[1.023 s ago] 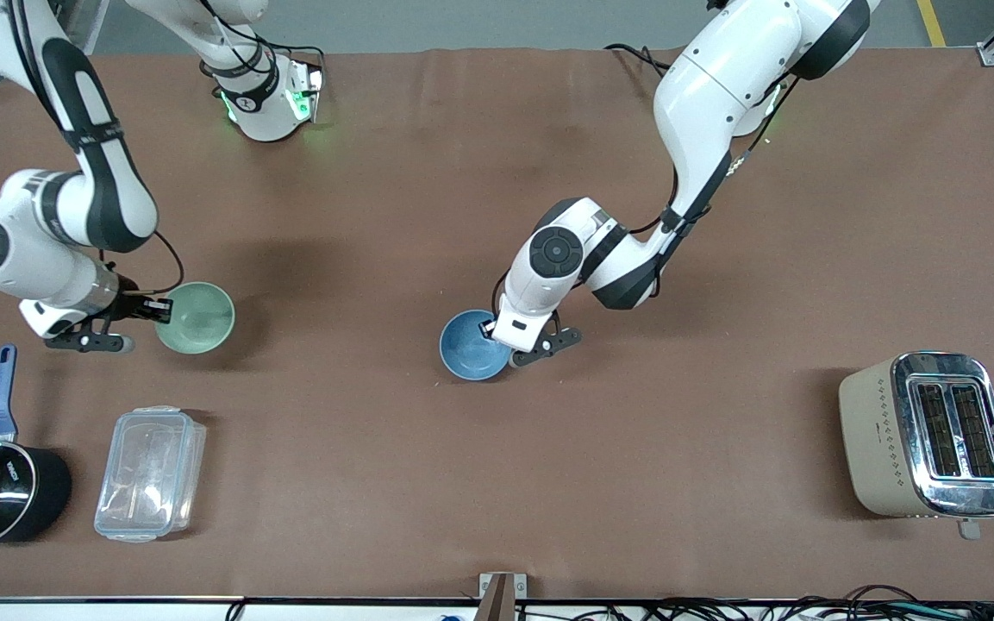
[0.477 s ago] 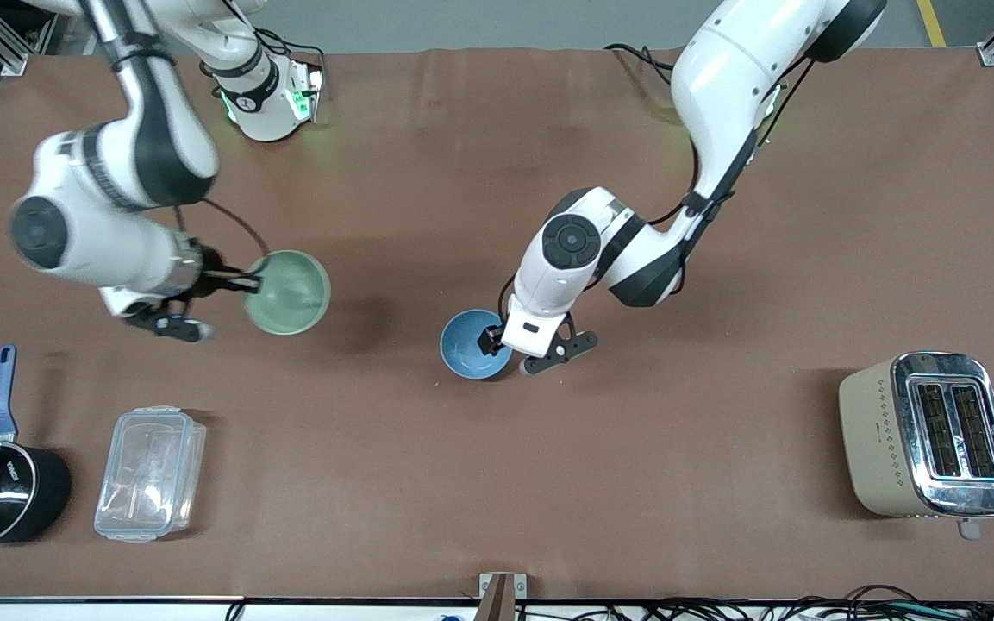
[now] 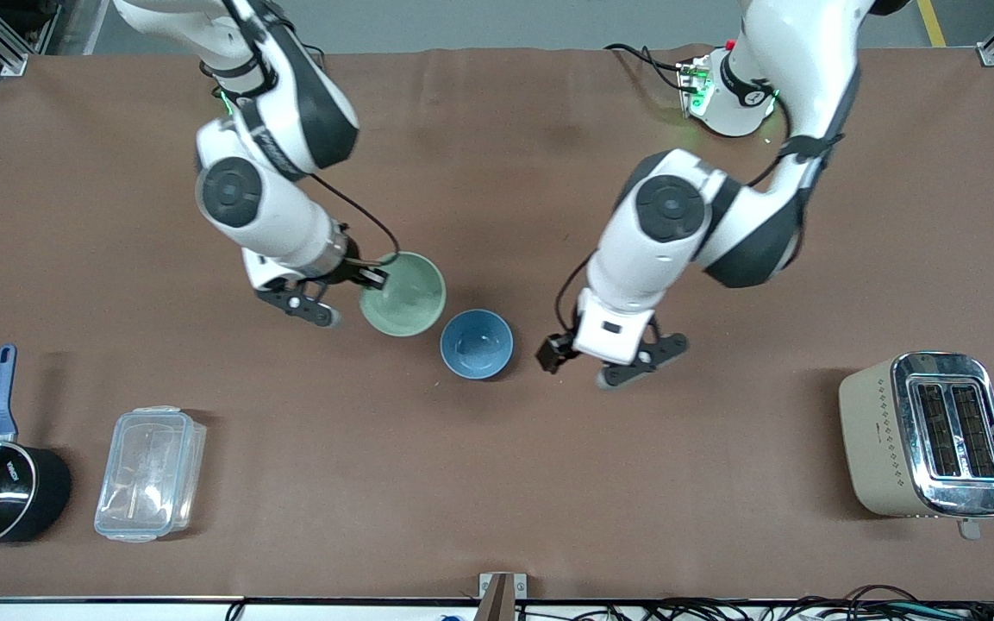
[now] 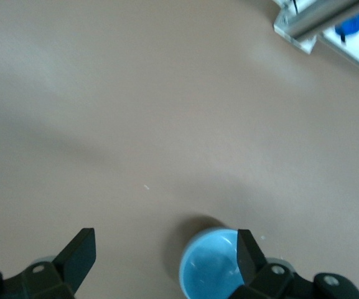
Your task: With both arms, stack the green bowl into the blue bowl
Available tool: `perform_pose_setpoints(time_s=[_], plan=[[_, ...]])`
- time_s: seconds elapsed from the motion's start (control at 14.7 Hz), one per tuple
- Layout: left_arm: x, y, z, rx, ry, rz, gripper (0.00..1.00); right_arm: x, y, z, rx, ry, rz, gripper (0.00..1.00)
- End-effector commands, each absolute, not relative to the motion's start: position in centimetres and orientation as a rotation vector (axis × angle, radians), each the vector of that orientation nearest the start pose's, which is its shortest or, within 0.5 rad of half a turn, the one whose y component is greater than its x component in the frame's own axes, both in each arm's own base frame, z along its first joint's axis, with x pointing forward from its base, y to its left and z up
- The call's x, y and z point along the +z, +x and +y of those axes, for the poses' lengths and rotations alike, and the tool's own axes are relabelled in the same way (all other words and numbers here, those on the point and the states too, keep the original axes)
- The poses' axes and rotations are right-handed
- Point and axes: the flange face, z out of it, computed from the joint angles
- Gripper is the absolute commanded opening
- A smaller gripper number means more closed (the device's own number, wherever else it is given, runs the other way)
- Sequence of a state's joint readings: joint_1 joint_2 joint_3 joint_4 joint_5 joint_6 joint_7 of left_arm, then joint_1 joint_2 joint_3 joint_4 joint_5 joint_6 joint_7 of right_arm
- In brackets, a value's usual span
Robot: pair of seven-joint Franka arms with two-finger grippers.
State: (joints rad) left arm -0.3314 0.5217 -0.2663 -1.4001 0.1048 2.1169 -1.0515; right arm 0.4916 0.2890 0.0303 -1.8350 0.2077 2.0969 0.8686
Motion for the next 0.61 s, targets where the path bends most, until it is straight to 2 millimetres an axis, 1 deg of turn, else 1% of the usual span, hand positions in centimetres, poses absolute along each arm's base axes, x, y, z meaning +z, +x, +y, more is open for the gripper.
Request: perform_pose_setpoints(time_s=[0.0,0.07,0.2,0.27,0.34,0.41,0.48,0.55], plan=[[47.7,63.8,-30.9,-0.279,-3.201,-0.676,1.0,34.1,55.3,35.7,0.192,-2.899,0.773,0.0],[49.2,64.5,-28.5,-0.31,-3.199,-0.655,1.0,33.8,55.8,36.2,0.19,-2.893,0.78,0.0],[51.0,64.7,-24.8,-0.281,-3.165,-0.632,1.0,32.6,56.0,38.0,0.186,-2.89,0.783,0.0],[51.9,64.3,-23.2,-0.246,-3.144,-0.609,1.0,31.8,56.3,38.9,0.171,-2.881,0.793,0.0],[53.2,63.9,-21.9,-0.23,-3.131,-0.575,1.0,31.1,56.5,39.4,0.152,-2.871,0.812,0.0],[55.0,63.2,-20.2,-0.216,-3.119,-0.548,1.0,30.3,56.2,40.2,0.147,-2.874,0.809,0.0],[56.0,62.8,-17.5,-0.166,-3.091,-0.535,1.0,30.2,55.9,40.5,0.142,-2.881,0.797,0.0],[56.9,62.2,-15.4,-0.117,-3.081,-0.458,1.0,29.9,55.7,40.5,0.141,-2.894,0.79,0.0]])
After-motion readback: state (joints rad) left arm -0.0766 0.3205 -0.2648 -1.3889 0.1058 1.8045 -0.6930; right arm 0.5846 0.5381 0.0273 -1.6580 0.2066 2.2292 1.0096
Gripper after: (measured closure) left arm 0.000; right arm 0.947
